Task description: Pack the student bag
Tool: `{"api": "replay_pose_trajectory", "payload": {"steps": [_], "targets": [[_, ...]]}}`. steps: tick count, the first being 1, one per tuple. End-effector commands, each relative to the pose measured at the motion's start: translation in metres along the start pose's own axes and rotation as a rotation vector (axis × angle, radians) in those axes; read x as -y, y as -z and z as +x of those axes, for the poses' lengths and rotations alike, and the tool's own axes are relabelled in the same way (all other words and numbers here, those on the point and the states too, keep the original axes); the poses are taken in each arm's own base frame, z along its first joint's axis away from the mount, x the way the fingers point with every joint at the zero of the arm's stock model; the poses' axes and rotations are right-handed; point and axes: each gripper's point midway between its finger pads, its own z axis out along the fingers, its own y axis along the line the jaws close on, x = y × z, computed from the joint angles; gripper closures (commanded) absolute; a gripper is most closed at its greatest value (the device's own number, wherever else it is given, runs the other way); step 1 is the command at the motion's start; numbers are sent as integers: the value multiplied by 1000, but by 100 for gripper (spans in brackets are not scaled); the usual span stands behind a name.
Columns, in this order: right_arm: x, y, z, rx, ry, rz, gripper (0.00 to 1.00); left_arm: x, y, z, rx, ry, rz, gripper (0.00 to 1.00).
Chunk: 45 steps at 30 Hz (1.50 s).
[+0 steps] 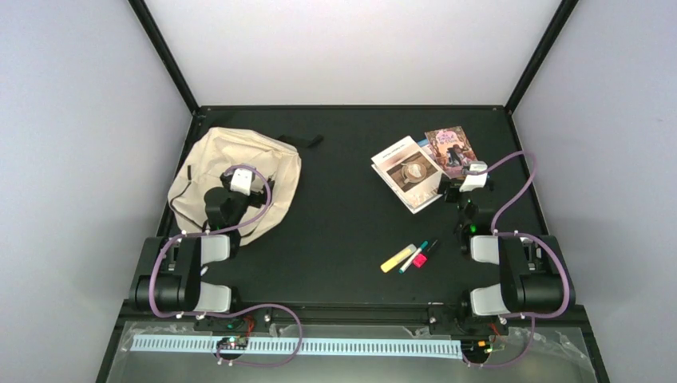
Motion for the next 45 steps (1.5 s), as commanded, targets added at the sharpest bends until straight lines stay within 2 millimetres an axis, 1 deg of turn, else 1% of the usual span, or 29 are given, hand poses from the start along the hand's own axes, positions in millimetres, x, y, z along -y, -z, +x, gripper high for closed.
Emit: {"api": "replay_pose_trajectory", "payload": {"steps": [1,4,6,7,9,12,13,14,15,16,17,19,20,22,23,24,25,27,28,29,30,33,35,36,38,41,43,45], "targets": [[2,-1,-11,37,3,4,0,-2,-2,-6,24,-7,0,1],[8,0,-16,44,-14,38,0,-2,-2,-6,24,-7,-1,1],[14,0,-30,31,-26,72,0,-2,-2,-6,23,-7,0,1],[15,-1,-31,6,-25,80,0,-2,-2,-6,22,-6,2,1],[14,3,-50,25,-36,77,0,-2,-2,-7,26,-11,0,1],[6,10,-70,50,-69,27,0,-3,-3,-14,32,-19,-1,1],[3,11,-76,51,-90,10,0,-5,-5,-21,44,-12,-4,1],[0,12,-81,48,-111,-5,0,-8,-8,-32,46,-4,-1,1],[-3,12,-86,43,-127,-25,0,-9,-13,-31,-25,19,18,1],[-8,12,-90,32,-139,-53,0,-6,-15,-42,-60,6,65,1],[-17,12,-91,7,-148,-100,0,-4,-14,-59,-80,-19,100,1],[-31,14,-99,-17,-160,-182,0,1,-9,-92,-104,-66,170,1],[-38,15,-103,-27,-164,-222,0,6,-4,-106,-124,-91,209,1],[-49,18,-109,-46,-180,-281,0,13,7,-120,-194,-164,274,1],[-52,19,-115,-47,-186,-302,0,14,12,-119,-251,-188,288,1],[-55,22,-118,-49,-191,-322,0,9,15,-115,-310,-214,275,1],[-58,25,-121,-49,-195,-336,0,-1,16,-105,-382,-233,235,1],[-60,30,-128,-48,-202,-350,0,-29,18,-78,-558,-275,133,1],[-60,33,-131,-47,-208,-355,0,-44,22,-61,-657,-281,88,1],[-62,36,-133,-49,-210,-365,0,-57,24,-41,-758,-270,70,1],[-64,39,-135,-46,-211,-378,0,-65,29,-27,-831,-256,68,1],[-69,48,-137,-44,-227,-415,0,-87,42,12,-983,-230,53,1],[-71,52,-136,-41,-239,-429,0,-105,39,32,-1020,-243,3,1],[-71,53,-136,-39,-246,-431,0,-109,37,42,-1033,-241,-6,1],[-72,54,-134,-38,-256,-437,0,-111,30,61,-1067,-220,2,1],[-75,54,-133,-47,-267,-452,0,-113,15,83,-1113,-143,3,1],[-77,55,-133,-49,-271,-468,0,-115,2,92,-1112,-102,-4,1],[-79,58,-134,-48,-272,-481,0,-111,-9,95,-1088,-91,13,1]]}}
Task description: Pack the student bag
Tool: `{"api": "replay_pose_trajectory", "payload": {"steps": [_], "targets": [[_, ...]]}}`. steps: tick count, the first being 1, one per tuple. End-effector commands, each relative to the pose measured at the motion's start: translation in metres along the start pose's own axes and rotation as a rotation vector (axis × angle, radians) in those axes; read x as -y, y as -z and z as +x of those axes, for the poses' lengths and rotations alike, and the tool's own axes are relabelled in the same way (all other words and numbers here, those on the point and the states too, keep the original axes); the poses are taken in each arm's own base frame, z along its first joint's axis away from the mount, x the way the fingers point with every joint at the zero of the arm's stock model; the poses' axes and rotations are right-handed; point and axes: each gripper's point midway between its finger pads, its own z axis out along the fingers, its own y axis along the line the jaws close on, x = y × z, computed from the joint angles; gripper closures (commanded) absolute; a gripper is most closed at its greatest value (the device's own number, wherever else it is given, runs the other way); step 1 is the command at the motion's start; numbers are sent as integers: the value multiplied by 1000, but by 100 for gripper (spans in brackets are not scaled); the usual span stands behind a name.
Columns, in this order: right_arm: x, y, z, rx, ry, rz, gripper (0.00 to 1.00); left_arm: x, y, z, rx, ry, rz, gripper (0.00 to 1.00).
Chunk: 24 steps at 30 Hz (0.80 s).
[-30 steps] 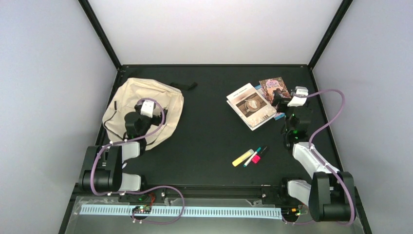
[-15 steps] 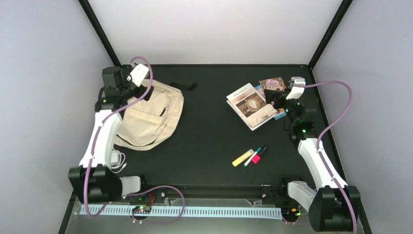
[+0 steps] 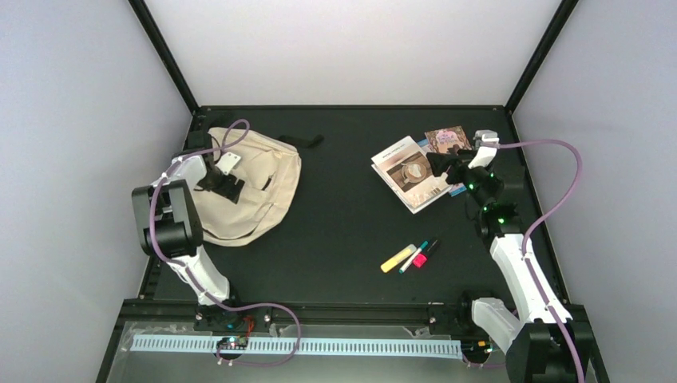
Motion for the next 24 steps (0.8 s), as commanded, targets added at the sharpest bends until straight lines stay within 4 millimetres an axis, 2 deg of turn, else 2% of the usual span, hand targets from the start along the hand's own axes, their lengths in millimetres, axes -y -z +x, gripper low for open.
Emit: {"api": "replay_pose_trajectory", "payload": {"steps": [1,5,7,9,11,12,13,14,19,24], "targets": [[-8,3,6,-19,-25,-46,0,-3,-11,-22,40,25,-7,1],[-8,5,7,-19,-22,-38,0,9,-32,-24,17,-28,-18,2],[-8,6,7,-16,-20,-36,0,14,-41,-21,2,-26,7,13],[-7,8,7,-13,-16,-32,0,24,-46,-21,23,-34,48,31],[-7,9,5,-6,-12,-29,0,27,-45,-22,43,-48,54,58],[-8,10,4,-2,-11,-31,0,31,-44,-24,54,-58,79,72],[-9,10,3,-1,-11,-32,0,35,-42,-27,64,-61,100,94],[-10,11,1,3,-12,-35,0,38,-39,-30,76,-58,113,98],[-15,12,-3,11,-20,-52,0,57,-15,-51,173,-102,166,99],[-20,14,-1,5,-22,-70,0,112,11,-63,231,-219,271,99]]}}
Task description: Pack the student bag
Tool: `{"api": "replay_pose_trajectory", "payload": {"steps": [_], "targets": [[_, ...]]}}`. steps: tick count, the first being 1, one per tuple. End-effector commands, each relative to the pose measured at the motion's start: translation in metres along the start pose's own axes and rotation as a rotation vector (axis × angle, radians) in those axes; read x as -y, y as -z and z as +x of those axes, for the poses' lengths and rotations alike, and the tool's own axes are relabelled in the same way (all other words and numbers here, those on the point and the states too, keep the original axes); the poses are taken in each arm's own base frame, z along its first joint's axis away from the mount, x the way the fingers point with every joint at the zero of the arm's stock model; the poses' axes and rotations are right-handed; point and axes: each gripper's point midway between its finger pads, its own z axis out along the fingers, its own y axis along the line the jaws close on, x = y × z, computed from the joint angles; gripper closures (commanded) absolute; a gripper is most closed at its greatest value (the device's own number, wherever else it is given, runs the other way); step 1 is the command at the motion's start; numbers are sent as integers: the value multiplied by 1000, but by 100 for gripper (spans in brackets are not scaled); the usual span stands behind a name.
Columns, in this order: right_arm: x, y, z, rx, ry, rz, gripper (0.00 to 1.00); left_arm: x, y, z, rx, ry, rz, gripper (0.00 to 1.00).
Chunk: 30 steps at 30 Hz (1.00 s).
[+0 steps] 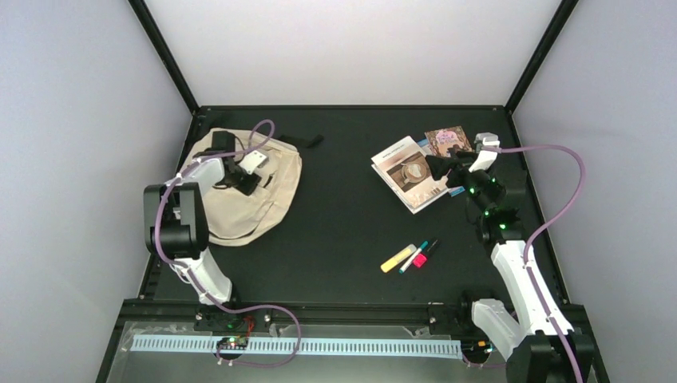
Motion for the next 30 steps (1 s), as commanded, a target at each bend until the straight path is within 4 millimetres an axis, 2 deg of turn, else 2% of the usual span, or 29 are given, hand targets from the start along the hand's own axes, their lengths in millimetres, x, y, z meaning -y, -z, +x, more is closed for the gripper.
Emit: {"api": "replay_pose_trajectory", "payload": {"steps": [1,4,5,7,8,10,11,12,14,20,24,28,30], "targets": [[-9,4,0,-3,-17,-35,0,64,19,-33,113,-150,132,99],[-11,5,-1,-1,-16,-38,0,97,25,-38,115,-251,153,99],[-12,5,-1,0,-14,-40,0,102,27,-40,115,-278,143,99],[-13,5,-2,1,-11,-44,0,99,34,-48,123,-292,105,98],[-13,6,-2,1,-9,-45,0,93,37,-51,111,-284,89,85],[-13,6,-2,2,-7,-44,0,71,39,-56,54,-215,31,8],[-13,6,-1,0,-6,-42,0,56,38,-55,10,-166,-10,2],[-13,7,-1,-1,-6,-42,0,41,36,-54,-25,-124,-52,1],[-12,6,1,-1,-6,-39,0,34,31,-48,-53,-101,-48,1],[-10,4,6,-5,-15,-40,0,50,6,-24,-109,-219,52,1],[-12,1,5,-7,-24,-54,0,41,-18,-19,-142,-273,32,1],[-11,3,5,-7,-19,-44,0,46,-34,-3,-216,-262,80,2],[-10,5,4,-1,-12,-35,0,48,-39,10,-247,-262,79,9]]}}
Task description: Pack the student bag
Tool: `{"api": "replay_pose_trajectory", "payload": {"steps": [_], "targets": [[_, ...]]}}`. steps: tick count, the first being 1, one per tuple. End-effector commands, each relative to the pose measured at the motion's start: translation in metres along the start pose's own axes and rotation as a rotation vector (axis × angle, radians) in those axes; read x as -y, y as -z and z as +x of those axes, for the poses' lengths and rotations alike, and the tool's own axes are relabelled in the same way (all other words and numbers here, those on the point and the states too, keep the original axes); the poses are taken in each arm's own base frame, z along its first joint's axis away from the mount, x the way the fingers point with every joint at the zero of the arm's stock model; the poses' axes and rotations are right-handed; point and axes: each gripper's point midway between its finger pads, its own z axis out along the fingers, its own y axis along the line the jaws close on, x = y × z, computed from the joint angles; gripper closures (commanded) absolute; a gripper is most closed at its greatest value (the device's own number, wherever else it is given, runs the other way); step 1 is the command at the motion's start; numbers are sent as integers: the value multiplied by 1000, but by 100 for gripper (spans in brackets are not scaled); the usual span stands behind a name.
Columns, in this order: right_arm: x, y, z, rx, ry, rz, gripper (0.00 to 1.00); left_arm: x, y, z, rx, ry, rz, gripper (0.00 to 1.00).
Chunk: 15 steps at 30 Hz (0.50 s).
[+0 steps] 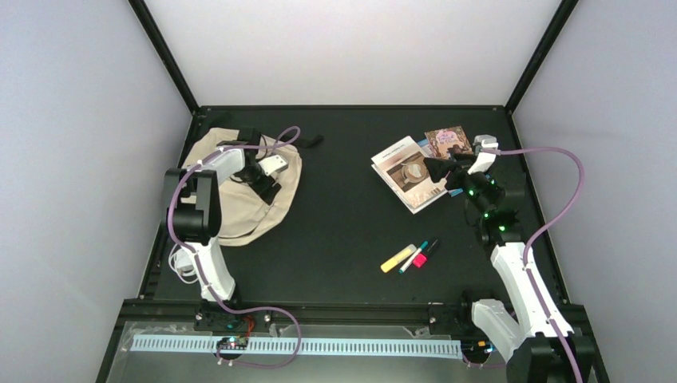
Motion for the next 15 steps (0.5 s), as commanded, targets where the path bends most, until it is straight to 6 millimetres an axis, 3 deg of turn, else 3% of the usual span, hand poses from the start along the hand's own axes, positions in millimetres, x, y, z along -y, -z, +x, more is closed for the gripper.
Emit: {"api": "replay_pose_trajectory", "payload": {"steps": [1,3,4,5,8,11,13,15], "targets": [[-3,4,-2,14,8,-6,0,9,-21,28,-105,-35,19,21],[-3,3,-3,20,6,-3,0,6,-25,36,-131,-43,-13,61],[-3,3,-4,22,3,-6,0,5,-24,35,-127,-36,-17,89],[-4,2,-4,24,-2,-10,0,4,-23,33,-115,-27,-23,97],[-6,0,-6,23,-15,-23,0,7,-6,14,-22,-11,-11,98],[-7,0,-8,21,-15,-27,0,17,25,-16,105,-11,20,99],[-8,2,-10,22,-11,-27,0,33,46,-35,177,-35,63,98],[-10,4,-12,25,-6,-27,0,64,62,-47,205,-97,124,99]]}}
